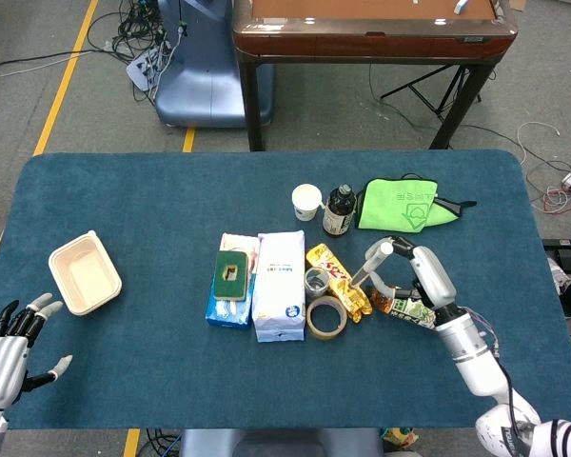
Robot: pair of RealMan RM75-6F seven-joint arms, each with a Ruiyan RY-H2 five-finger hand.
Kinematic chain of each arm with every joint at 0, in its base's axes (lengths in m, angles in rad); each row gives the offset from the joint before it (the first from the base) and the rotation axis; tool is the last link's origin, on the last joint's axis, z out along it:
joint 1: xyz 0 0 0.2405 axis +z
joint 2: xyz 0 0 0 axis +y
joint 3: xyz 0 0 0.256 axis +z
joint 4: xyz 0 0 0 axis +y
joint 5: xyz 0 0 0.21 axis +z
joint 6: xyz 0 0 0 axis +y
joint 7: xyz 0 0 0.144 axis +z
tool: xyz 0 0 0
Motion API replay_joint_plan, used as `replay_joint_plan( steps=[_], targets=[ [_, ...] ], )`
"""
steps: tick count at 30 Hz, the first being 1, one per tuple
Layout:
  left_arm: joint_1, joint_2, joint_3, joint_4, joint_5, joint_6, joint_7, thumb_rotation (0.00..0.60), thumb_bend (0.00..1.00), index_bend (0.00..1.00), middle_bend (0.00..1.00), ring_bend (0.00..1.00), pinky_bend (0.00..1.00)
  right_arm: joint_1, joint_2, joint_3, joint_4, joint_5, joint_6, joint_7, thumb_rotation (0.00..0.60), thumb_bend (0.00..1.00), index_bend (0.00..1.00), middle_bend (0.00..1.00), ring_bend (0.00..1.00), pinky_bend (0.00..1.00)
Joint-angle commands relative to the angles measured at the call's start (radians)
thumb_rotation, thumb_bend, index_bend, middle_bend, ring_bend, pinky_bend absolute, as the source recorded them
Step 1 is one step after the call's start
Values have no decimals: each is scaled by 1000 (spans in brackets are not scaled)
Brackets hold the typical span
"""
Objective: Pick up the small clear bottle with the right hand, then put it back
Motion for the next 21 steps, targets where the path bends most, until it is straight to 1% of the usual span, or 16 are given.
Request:
replay_joint_plan(
  steps=[1,9,15,21],
  targets=[
    [2,1,0,1,-1,3,-2,600,229,173,93,159,5,23,-26,17,5,14,-16,-13,600,520,565,433,285,306],
    [5,1,2,4,4,6,-4,600,230,173,93,159,5,75,-82,51,24,61,-56,-67,600,520,565,433,285,306],
    [7,2,2,6,4,10,-6,600,230,173,93,159,4,100,-122,54,58,89,-84,-101,600,520,565,433,285,306],
    [7,1,2,4,8,11,-4,600,229,173,94,159,5,125,-150,64,83,106,-109,-106,600,520,565,433,285,306]
  ],
)
